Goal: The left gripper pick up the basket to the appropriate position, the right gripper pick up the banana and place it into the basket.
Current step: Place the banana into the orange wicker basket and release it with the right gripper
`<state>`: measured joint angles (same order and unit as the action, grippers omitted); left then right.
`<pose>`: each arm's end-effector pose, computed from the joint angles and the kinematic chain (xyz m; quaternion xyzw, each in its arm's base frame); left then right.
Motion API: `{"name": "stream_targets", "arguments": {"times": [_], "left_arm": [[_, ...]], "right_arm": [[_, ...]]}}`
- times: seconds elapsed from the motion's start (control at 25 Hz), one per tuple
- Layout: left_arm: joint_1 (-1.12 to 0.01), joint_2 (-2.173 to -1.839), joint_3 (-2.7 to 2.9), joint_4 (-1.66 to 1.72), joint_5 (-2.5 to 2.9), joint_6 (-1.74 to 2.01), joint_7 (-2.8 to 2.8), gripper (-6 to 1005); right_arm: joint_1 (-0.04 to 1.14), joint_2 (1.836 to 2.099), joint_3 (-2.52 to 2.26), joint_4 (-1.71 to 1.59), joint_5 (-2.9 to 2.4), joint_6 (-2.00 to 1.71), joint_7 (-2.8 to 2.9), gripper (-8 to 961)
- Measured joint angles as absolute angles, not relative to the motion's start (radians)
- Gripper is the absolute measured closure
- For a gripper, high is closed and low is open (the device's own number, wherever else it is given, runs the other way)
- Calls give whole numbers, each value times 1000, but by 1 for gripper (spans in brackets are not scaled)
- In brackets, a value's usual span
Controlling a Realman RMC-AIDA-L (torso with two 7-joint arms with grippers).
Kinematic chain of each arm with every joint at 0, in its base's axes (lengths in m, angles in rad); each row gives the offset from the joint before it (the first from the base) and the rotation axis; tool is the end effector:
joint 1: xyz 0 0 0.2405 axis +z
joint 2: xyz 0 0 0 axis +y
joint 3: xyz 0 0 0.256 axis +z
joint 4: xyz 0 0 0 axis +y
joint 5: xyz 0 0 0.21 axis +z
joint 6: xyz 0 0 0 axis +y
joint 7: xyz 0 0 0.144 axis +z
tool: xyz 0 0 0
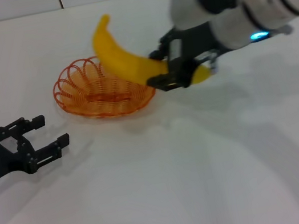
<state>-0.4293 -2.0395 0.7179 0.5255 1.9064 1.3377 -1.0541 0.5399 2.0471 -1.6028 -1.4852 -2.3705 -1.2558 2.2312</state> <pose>-0.3229 0.3168 -0.0031 -0.9345 -0.1787 -0.1811 0.2490 0.1213 0.3549 -0.0234 -0.9779 0.0582 -0.0689 0.1887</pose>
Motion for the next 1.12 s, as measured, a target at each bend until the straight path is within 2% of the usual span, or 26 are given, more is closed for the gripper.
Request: {"name": "stream_targets", "arguments": {"times": [0.48, 1.12], "left_arm": [[-456, -2039, 718, 493, 1907, 1334, -1045, 242], [-461, -2039, 718, 491, 1906, 1333, -1035, 242]], "right_arm": [[740, 2048, -1780, -1157, -2385, -979, 2294, 421], [760, 2049, -1818, -1105, -2373, -904, 2291, 384]]}}
